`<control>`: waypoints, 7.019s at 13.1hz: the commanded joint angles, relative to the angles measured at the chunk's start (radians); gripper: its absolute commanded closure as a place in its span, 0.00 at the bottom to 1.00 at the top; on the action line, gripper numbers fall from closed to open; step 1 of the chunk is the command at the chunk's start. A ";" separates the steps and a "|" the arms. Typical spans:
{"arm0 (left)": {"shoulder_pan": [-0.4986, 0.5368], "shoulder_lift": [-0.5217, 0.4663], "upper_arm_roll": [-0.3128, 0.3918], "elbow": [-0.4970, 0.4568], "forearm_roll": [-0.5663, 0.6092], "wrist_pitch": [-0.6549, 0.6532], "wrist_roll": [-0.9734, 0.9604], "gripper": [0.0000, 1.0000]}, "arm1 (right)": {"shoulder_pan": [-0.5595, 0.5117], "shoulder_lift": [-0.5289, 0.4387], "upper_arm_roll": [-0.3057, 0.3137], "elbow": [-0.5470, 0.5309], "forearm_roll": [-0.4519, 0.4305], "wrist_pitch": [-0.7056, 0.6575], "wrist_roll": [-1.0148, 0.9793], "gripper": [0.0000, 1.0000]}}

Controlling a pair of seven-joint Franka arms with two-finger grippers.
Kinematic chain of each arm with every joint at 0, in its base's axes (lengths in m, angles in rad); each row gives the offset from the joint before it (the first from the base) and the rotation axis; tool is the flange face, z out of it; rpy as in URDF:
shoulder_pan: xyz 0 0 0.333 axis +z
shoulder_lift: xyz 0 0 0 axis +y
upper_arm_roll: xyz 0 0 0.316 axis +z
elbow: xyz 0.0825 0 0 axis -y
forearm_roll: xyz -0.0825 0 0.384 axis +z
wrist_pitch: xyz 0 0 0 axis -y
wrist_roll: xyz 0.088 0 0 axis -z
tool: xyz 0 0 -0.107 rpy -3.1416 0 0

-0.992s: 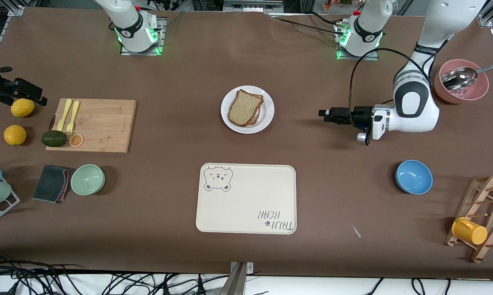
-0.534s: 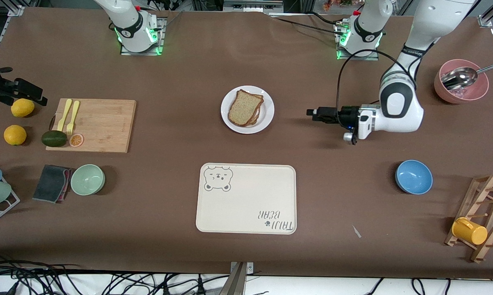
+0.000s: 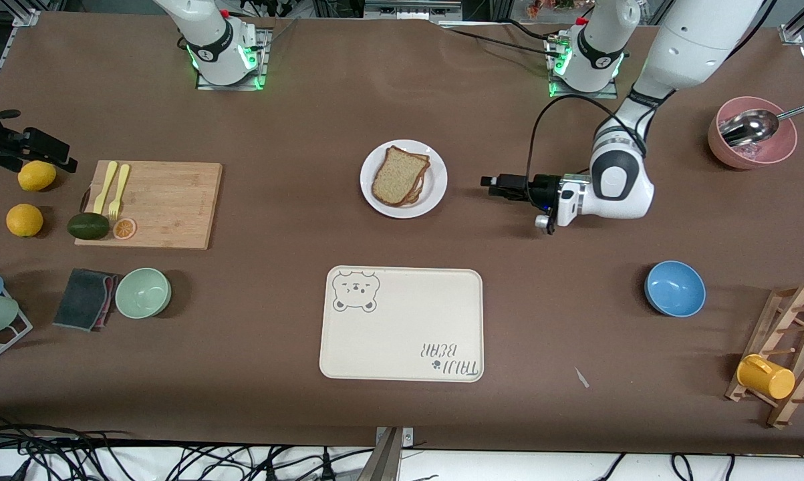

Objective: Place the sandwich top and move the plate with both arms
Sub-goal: 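Reach the left gripper toward the rim of the white plate, then close the left gripper on the plate rim, then slide the white plate with the left gripper onto the bear tray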

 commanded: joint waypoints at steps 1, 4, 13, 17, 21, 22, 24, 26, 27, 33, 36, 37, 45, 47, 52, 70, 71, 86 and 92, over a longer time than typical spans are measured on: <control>-0.092 -0.001 0.003 0.009 -0.107 0.082 0.043 0.01 | -0.006 0.003 -0.001 0.016 0.018 -0.016 -0.007 0.00; -0.098 0.014 0.002 0.009 -0.111 0.101 0.143 0.01 | -0.006 0.003 -0.001 0.016 0.016 -0.016 -0.007 0.00; -0.181 0.040 0.002 0.015 -0.161 0.193 0.169 0.02 | -0.006 0.007 -0.001 0.016 0.018 -0.017 -0.009 0.00; -0.198 0.062 0.003 0.029 -0.177 0.190 0.177 0.16 | -0.006 0.007 -0.001 0.016 0.018 -0.017 -0.009 0.00; -0.217 0.070 0.002 0.030 -0.209 0.193 0.172 0.30 | -0.006 0.007 -0.001 0.016 0.018 -0.017 -0.009 0.00; -0.226 0.073 0.002 0.030 -0.210 0.193 0.172 0.31 | -0.006 0.007 -0.001 0.016 0.018 -0.017 -0.009 0.00; -0.233 0.074 0.003 0.030 -0.220 0.197 0.174 0.31 | -0.006 0.007 -0.001 0.016 0.016 -0.017 -0.009 0.00; -0.235 0.076 0.003 0.030 -0.218 0.197 0.179 0.30 | -0.006 0.007 -0.001 0.016 0.016 -0.017 -0.009 0.00; -0.235 0.080 0.003 0.030 -0.218 0.199 0.179 0.30 | -0.006 0.007 -0.001 0.016 0.016 -0.017 -0.010 0.00; -0.252 0.094 0.003 0.032 -0.221 0.219 0.179 0.51 | -0.006 0.007 -0.001 0.016 0.016 -0.017 -0.010 0.00; -0.261 0.096 0.003 0.035 -0.221 0.220 0.180 0.52 | -0.006 0.007 -0.001 0.016 0.016 -0.017 -0.010 0.00; -0.267 0.096 0.002 0.035 -0.223 0.242 0.180 0.52 | -0.006 0.007 -0.001 0.016 0.016 -0.017 -0.010 0.00; -0.287 0.096 0.003 0.033 -0.252 0.251 0.182 0.78 | -0.006 0.007 -0.001 0.018 0.016 -0.016 -0.010 0.00; -0.284 0.096 0.003 0.033 -0.252 0.251 0.182 0.93 | -0.006 0.007 -0.001 0.016 0.016 -0.016 -0.010 0.00; -0.276 0.087 0.003 0.033 -0.252 0.245 0.171 1.00 | -0.006 0.007 -0.001 0.018 0.016 -0.016 -0.010 0.00; -0.158 0.085 0.043 0.326 -0.187 0.223 -0.090 1.00 | -0.006 0.008 0.000 0.021 0.016 -0.014 -0.009 0.00; -0.158 0.086 0.047 0.353 -0.186 0.225 -0.126 1.00 | -0.006 0.010 0.000 0.021 0.016 -0.014 -0.009 0.00; -0.200 0.505 0.075 0.921 -0.014 0.317 -0.378 1.00 | -0.006 0.010 0.000 0.021 0.018 -0.014 -0.009 0.00; -0.230 0.585 0.072 0.993 -0.046 0.357 -0.407 1.00 | -0.006 0.010 0.000 0.021 0.018 -0.014 -0.009 0.00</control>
